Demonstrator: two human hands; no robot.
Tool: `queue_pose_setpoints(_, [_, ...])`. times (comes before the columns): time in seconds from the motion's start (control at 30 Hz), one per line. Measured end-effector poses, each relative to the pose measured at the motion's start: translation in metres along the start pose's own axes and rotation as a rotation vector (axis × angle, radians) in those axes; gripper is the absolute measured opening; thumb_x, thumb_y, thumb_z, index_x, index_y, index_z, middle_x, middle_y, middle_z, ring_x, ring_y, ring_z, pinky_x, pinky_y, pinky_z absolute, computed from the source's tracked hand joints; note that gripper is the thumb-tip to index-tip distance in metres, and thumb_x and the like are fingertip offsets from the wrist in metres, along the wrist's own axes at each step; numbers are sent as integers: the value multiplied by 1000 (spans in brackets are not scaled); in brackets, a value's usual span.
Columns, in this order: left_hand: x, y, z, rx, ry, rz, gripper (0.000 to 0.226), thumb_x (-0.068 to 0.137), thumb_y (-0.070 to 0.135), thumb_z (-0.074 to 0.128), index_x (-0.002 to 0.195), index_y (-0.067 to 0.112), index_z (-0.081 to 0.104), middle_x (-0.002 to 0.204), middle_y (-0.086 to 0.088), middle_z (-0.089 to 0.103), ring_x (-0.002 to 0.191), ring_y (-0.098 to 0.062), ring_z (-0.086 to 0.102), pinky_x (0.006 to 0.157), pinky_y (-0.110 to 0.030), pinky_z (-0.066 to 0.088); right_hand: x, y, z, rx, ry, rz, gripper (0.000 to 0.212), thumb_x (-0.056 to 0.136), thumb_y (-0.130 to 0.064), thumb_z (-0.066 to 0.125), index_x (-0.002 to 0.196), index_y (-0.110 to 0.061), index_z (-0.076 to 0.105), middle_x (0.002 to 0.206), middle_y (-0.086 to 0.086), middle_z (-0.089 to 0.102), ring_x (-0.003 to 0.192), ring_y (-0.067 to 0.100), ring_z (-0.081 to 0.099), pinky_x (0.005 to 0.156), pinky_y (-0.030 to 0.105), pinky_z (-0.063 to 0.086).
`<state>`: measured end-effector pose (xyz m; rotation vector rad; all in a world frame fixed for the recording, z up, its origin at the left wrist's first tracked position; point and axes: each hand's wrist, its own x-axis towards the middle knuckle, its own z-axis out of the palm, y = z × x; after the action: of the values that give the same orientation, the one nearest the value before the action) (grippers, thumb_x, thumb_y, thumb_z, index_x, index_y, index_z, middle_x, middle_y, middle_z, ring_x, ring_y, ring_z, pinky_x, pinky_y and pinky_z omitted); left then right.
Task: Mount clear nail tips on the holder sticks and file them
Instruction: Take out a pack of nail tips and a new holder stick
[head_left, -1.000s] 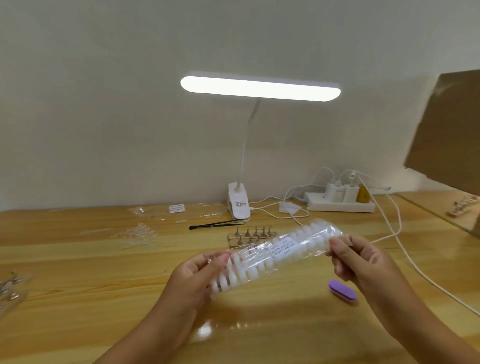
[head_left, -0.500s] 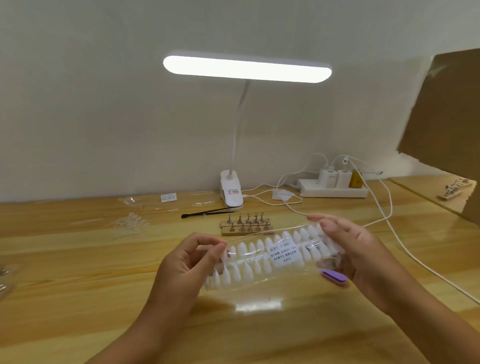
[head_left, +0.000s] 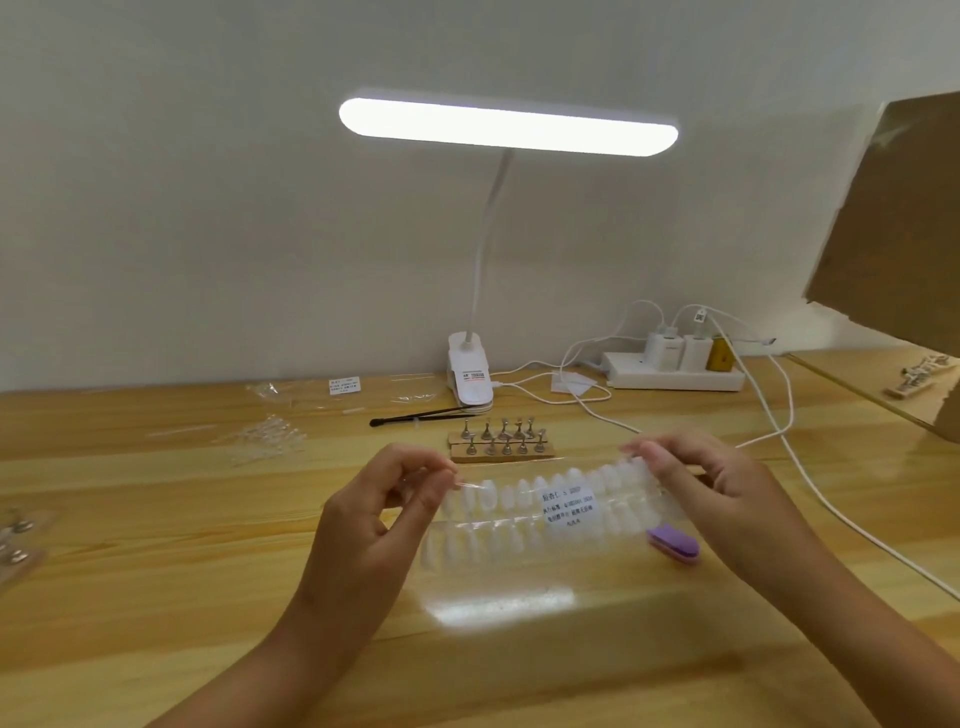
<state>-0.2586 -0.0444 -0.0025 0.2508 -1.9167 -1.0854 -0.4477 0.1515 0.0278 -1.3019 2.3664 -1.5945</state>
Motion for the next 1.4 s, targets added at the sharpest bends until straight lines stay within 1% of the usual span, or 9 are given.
queue_pose_setpoints(0.13, [-3, 6, 4, -7, -57, -2, 18, 84, 51, 57, 94, 38, 65, 90, 0, 70, 83, -23, 64, 66, -61, 49, 2, 9, -5, -442, 72, -274, 39, 93, -38, 45, 103, -15, 75, 90, -8, 57, 77, 10, 54, 65, 22, 45])
queue_pose_setpoints(0.23, [-4, 7, 7, -76, -81, -55, 15, 90, 48, 63, 91, 34, 67, 87, -2, 71, 80, -22, 64, 69, -46, 52, 1, 3, -7, -380, 154, -332, 37, 94, -35, 47, 99, -12, 75, 89, -6, 59, 76, 13, 57, 62, 28, 47])
queue_pose_setpoints(0.37, [-2, 6, 11, -331, -113, -342, 14, 78, 37, 64, 84, 27, 72, 79, 3, 72, 74, -6, 64, 67, -14, 48, -6, -14, -3, 94, 302, -197, 24, 96, -29, 52, 90, -23, 75, 94, -8, 66, 90, 5, 61, 71, 11, 46])
queue_pose_setpoints(0.6, [-7, 7, 26, -434, -133, -523, 19, 72, 42, 69, 83, 27, 74, 86, 2, 73, 79, -11, 63, 79, -29, 47, 4, -25, -9, 1263, 230, 427, 27, 89, -18, 58, 62, -18, 63, 71, -5, 55, 65, 9, 57, 71, 26, 50])
queue_pose_setpoints(0.83, [-7, 9, 28, -413, -159, -563, 14, 76, 39, 69, 82, 27, 74, 88, 2, 75, 80, -7, 67, 77, -23, 49, 1, -41, -17, 1975, 179, 412, 21, 82, 1, 46, 66, -13, 50, 65, -5, 48, 61, 17, 53, 70, 27, 47])
queue_pose_setpoints(0.93, [-3, 12, 22, -250, -210, -516, 15, 94, 21, 63, 83, 24, 73, 83, 7, 74, 63, -6, 63, 57, -12, 46, -2, -48, -14, 1779, 126, 462, 18, 75, 0, 55, 71, -17, 52, 75, -8, 53, 71, 13, 58, 79, 25, 46])
queue_pose_setpoints(1.1, [-8, 42, 19, 269, -501, -89, 76, 62, 99, 29, 128, 62, 36, 129, 54, 34, 122, 25, 34, 94, 2, 27, -16, -55, 8, 1708, -11, 547, 23, 86, -17, 57, 63, -17, 60, 99, 0, 72, 95, 20, 68, 84, 34, 51])
queue_pose_setpoints(1.23, [-23, 58, 38, 317, -617, -11, 85, 54, 98, 42, 119, 82, -11, 128, 59, 13, 117, 31, 29, 88, 5, 30, -27, -56, 18, 1630, -279, 464, 20, 76, -20, 78, 66, -19, 61, 120, 1, 69, 117, 21, 61, 92, 39, 52])
queue_pose_setpoints(1.4, [-17, 49, 30, 480, -516, 116, 77, 66, 91, 20, 138, 62, 15, 123, 41, 26, 109, 17, 39, 79, -4, 39, -7, -46, -11, 1456, -17, 377, 30, 82, -39, 61, 62, -18, 52, 94, 2, 70, 89, 19, 67, 87, 34, 52])
